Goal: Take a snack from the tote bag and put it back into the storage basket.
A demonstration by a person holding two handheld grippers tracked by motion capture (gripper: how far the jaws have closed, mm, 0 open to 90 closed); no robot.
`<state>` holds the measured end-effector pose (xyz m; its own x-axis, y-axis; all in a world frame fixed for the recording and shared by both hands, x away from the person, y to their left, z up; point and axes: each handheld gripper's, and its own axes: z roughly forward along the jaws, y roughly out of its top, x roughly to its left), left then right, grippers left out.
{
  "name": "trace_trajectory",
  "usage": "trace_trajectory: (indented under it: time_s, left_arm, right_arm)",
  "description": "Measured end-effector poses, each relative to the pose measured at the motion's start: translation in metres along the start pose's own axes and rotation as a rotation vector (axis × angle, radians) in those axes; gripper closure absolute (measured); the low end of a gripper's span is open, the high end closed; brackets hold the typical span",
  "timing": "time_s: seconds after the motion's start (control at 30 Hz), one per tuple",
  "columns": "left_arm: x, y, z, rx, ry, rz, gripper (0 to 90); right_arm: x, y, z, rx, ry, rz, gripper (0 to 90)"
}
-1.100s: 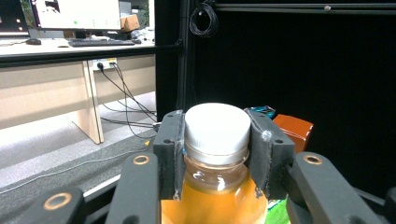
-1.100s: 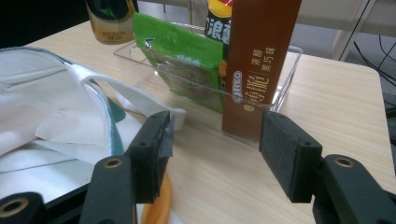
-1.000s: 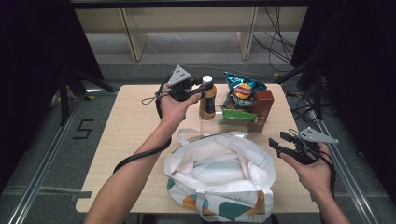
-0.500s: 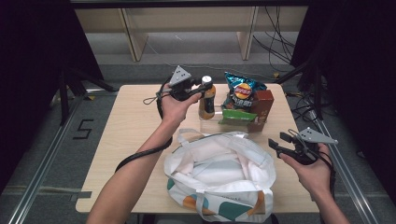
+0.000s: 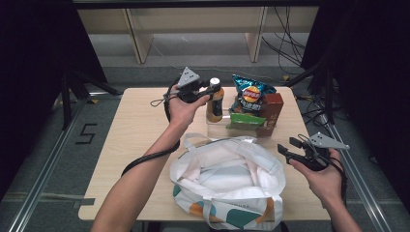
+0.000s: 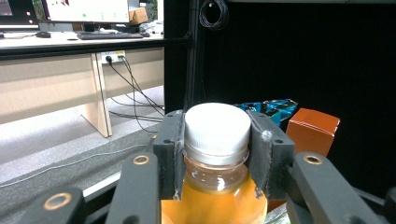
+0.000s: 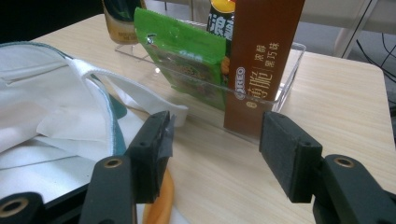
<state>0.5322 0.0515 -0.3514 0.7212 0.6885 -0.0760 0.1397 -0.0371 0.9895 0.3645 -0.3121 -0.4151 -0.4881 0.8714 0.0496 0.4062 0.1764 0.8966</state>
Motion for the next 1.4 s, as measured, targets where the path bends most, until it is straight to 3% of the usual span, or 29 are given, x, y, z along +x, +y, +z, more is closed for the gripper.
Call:
trace_trajectory:
  time_s: [1.4]
  left_arm:
    - [0.003,-0.018,0.017,0.054,0.018,-0.015,59.0]
  right_arm:
    - [0.003,-0.002,0.0,0.03,-0.005,0.022,44.3]
